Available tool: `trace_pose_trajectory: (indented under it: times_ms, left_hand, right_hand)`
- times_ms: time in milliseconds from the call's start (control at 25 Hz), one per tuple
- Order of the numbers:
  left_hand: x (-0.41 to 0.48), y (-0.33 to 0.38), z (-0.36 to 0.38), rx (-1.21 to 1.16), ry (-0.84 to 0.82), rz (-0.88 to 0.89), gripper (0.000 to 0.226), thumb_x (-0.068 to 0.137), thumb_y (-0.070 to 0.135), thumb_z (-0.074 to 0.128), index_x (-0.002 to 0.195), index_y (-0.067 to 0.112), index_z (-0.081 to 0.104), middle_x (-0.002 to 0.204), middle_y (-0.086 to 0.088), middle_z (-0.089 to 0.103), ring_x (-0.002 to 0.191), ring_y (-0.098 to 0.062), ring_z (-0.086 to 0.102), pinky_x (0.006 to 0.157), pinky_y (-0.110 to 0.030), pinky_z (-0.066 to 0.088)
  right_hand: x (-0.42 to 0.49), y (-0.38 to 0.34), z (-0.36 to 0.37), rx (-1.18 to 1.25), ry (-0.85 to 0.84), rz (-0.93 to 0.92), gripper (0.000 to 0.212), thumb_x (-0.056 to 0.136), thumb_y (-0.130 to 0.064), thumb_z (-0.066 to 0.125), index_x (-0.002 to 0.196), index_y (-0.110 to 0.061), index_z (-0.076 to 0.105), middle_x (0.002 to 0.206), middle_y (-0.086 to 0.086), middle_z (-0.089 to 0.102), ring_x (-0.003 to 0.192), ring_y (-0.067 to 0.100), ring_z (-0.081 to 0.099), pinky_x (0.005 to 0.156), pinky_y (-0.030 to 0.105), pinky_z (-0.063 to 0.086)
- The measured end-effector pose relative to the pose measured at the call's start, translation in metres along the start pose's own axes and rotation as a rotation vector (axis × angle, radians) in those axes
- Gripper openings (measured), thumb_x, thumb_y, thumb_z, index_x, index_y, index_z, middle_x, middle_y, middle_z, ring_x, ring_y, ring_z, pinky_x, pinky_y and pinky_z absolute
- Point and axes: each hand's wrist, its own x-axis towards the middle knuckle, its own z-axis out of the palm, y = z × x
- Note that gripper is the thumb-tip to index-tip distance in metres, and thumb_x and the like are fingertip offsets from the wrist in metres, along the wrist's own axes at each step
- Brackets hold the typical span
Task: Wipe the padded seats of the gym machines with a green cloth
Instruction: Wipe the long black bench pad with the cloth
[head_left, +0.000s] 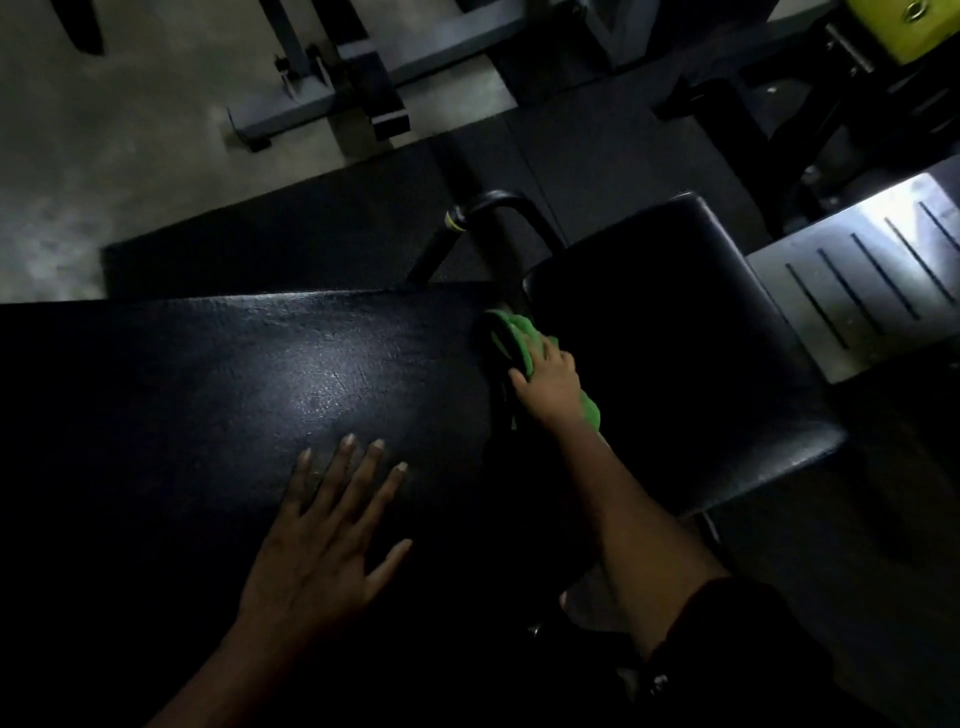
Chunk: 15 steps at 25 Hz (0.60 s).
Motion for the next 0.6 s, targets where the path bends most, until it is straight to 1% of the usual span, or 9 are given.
trace_pose_trajectory:
  times_ms: [160,240,360,440,480,560,600]
  left_hand:
    - [0.000,-0.001,0.002,0.006,0.010,0.010,0.067,0.084,0.055,0.034,0.135,0.013,0.052,0.145,-0.015,0.043,0.137,-0.031,0.032,0.111,-0.057,0.021]
    - [0.001,-0.001,0.002,-0.007,0.014,0.004,0.067,0.084,0.055,0.035,0.134,0.014,0.053,0.143,-0.015,0.046,0.136,-0.032,0.031,0.110,-0.057,0.022]
    - [0.001,-0.001,0.003,-0.039,0.024,-0.006,0.067,0.083,0.055,0.035,0.132,0.014,0.054,0.141,-0.015,0.048,0.136,-0.032,0.031,0.111,-0.057,0.020]
    - [0.001,-0.001,0.004,-0.051,0.011,-0.012,0.068,0.083,0.056,0.033,0.131,0.013,0.055,0.140,-0.016,0.050,0.135,-0.032,0.031,0.111,-0.055,0.016]
    - [0.002,-0.002,0.004,-0.060,-0.001,-0.021,0.068,0.084,0.057,0.031,0.130,0.013,0.055,0.139,-0.016,0.051,0.134,-0.033,0.032,0.111,-0.054,0.013]
    - [0.002,-0.003,0.001,-0.061,-0.035,-0.031,0.069,0.087,0.059,0.025,0.128,0.014,0.057,0.136,-0.016,0.053,0.132,-0.035,0.039,0.112,-0.051,0.010]
    - [0.001,-0.003,-0.003,-0.053,-0.064,-0.035,0.069,0.087,0.059,0.024,0.127,0.014,0.059,0.135,-0.016,0.055,0.130,-0.035,0.045,0.111,-0.050,0.010]
  right_hand:
    - [-0.062,0.027,0.003,0.029,-0.011,0.033,0.063,0.089,-0.029,0.053,0.146,-0.023,0.026,0.151,0.008,0.028,0.131,0.032,0.031,0.108,0.044,0.030]
    - [-0.094,0.043,0.005,0.058,-0.014,0.079,0.064,0.089,-0.026,0.054,0.146,-0.020,0.026,0.151,0.007,0.028,0.133,0.030,0.030,0.109,0.044,0.029]
    - [-0.137,0.058,0.009,0.159,0.023,0.163,0.063,0.087,-0.022,0.057,0.144,-0.016,0.031,0.149,0.008,0.033,0.133,0.029,0.032,0.108,0.044,0.031]
    - [-0.155,0.061,0.013,0.234,0.057,0.256,0.061,0.085,-0.019,0.059,0.142,-0.012,0.036,0.145,0.011,0.039,0.131,0.030,0.036,0.107,0.042,0.033]
    - [-0.163,0.057,0.015,0.277,0.092,0.331,0.060,0.085,-0.020,0.060,0.140,-0.011,0.038,0.142,0.013,0.042,0.129,0.031,0.038,0.105,0.041,0.035]
    - [-0.181,0.036,0.018,0.316,0.180,0.493,0.061,0.084,-0.023,0.061,0.139,-0.009,0.039,0.137,0.017,0.046,0.125,0.034,0.042,0.102,0.041,0.037]
    - [-0.190,0.021,0.019,0.304,0.209,0.521,0.062,0.084,-0.025,0.061,0.139,-0.008,0.038,0.136,0.019,0.046,0.125,0.034,0.041,0.102,0.042,0.036]
